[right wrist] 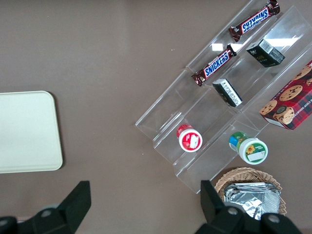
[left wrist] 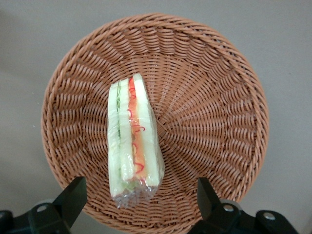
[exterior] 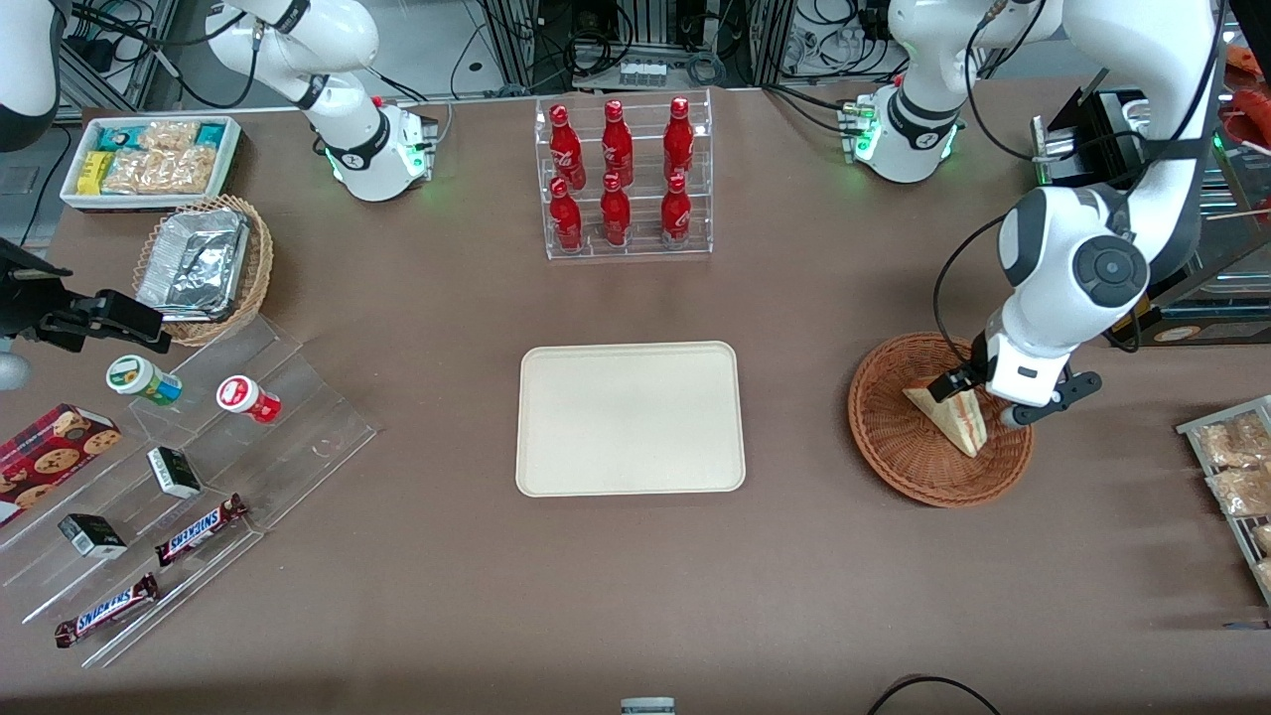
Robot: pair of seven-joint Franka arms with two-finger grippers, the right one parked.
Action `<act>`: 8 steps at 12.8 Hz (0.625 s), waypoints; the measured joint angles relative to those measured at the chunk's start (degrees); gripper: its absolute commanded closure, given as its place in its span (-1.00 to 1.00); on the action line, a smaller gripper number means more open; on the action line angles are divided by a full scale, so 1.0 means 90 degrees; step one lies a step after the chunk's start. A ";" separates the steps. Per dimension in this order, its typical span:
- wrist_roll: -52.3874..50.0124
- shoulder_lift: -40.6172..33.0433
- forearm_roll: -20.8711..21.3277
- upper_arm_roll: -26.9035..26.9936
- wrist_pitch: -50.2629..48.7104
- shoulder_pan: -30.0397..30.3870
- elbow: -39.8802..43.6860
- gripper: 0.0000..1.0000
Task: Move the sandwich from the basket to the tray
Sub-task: 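Lower the open left gripper around the wrapped sandwich in the basket, then close the left gripper on the sandwich and lift it from the basket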
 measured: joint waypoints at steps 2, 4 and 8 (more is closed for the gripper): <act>-0.0058 0.0135 0.0000 0.0000 0.0100 0.0000 -0.0001 -1.00; -0.0085 0.0263 0.0000 0.0000 0.0248 0.0000 -0.0005 -1.00; -0.0175 0.0617 0.0000 0.0090 0.0578 0.0005 -0.0020 -0.90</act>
